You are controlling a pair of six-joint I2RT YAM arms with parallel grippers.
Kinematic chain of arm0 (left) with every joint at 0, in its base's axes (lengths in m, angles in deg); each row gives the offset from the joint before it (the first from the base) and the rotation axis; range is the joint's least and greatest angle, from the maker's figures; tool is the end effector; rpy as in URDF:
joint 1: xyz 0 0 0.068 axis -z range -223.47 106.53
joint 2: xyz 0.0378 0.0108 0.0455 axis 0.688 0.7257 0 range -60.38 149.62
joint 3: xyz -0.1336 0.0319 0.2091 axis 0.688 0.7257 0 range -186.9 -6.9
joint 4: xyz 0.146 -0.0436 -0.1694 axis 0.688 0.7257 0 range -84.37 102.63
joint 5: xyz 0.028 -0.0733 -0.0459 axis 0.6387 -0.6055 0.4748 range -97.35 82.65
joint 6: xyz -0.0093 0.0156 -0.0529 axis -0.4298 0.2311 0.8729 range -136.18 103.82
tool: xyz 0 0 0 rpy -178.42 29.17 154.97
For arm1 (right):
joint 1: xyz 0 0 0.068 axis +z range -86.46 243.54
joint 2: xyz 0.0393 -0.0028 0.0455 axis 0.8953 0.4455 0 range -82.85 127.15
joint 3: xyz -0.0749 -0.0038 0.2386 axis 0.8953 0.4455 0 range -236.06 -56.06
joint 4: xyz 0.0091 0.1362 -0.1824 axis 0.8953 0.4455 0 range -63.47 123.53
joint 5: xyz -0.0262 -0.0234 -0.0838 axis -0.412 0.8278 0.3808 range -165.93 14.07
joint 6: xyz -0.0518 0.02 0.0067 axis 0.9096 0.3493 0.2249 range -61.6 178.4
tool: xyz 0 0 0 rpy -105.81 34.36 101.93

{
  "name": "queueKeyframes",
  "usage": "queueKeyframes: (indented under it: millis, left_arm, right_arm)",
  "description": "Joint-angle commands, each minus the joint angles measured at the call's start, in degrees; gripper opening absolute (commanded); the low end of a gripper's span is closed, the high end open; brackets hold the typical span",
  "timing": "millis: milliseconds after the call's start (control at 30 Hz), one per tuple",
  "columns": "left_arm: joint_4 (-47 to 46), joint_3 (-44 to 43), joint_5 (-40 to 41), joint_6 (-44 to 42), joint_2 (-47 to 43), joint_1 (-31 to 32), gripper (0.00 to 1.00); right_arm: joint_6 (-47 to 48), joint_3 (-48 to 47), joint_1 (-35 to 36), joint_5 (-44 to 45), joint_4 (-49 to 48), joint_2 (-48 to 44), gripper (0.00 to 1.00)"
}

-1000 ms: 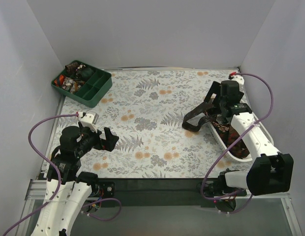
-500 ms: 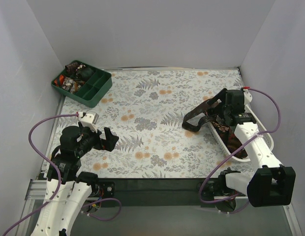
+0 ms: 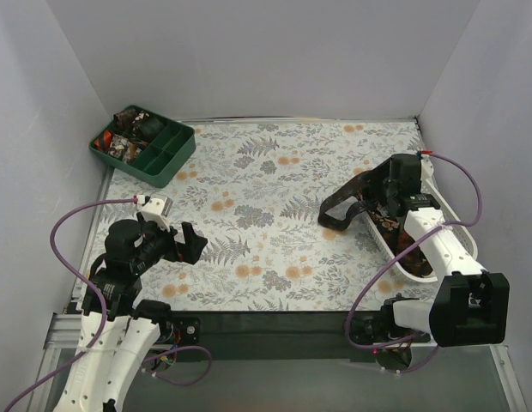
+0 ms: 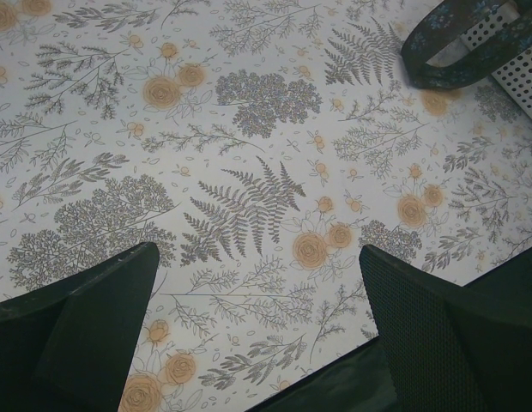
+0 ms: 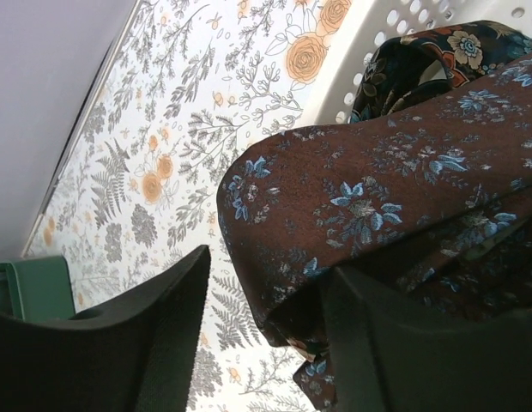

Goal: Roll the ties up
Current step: Move the tie to the center of the board

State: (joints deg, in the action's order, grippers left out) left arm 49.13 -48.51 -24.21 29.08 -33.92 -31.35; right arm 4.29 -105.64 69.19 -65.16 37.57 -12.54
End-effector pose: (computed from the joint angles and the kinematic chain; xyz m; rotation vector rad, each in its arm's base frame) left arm 0.0837 -0.0295 0.2804 -0.4338 2.1296 -0.9015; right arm 0.2500 0.0176 0.2632 0.9807 1.9055 0.4189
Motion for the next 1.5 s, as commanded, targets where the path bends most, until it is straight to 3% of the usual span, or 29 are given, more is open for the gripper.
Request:
queueKeyframes:
  millis: [0,200,500,800,1000,1167,1467]
  left_arm:
    - [0.97,0.03,0.95,-0.08,0.17,0.18,0.98]
    - [1.06,-0.23,1.13,0.01,0.52,0.10,0.98]
    - [0.88,-0.32,1.22,0.18,0.70,0.19,0.98]
    - [-0.44,0.21,0.34,0.62,0.52,0.19,0.98]
    - [-0.97,0.03,0.34,0.89,0.35,0.19,0.98]
    - [-1.58,0.21,0.16,1.24,0.00,0.19,0.98]
    - [-1.05,-0.58,1.74,2.03,-0.53,0.19,0.98]
  right_arm:
    - [-1.18,0.89,-0.20,1.54,-5.42,0.89,0.49]
    - [-0.74,1.77,-1.87,3.38,-7.53,2.47,0.39]
    - [4.97,1.60,-8.81,5.41,-8.50,0.45,0.01]
    - [24.89,-10.87,-9.34,9.71,-3.76,-5.35,0.01]
    - [34.85,-21.77,-7.94,-3.89,-2.27,-4.39,0.01]
    - [40.12,-27.05,2.57,-10.41,-0.59,-2.28,0.01]
    - [46.02,-25.39,33.96,0.03,-0.33,6.59,0.01]
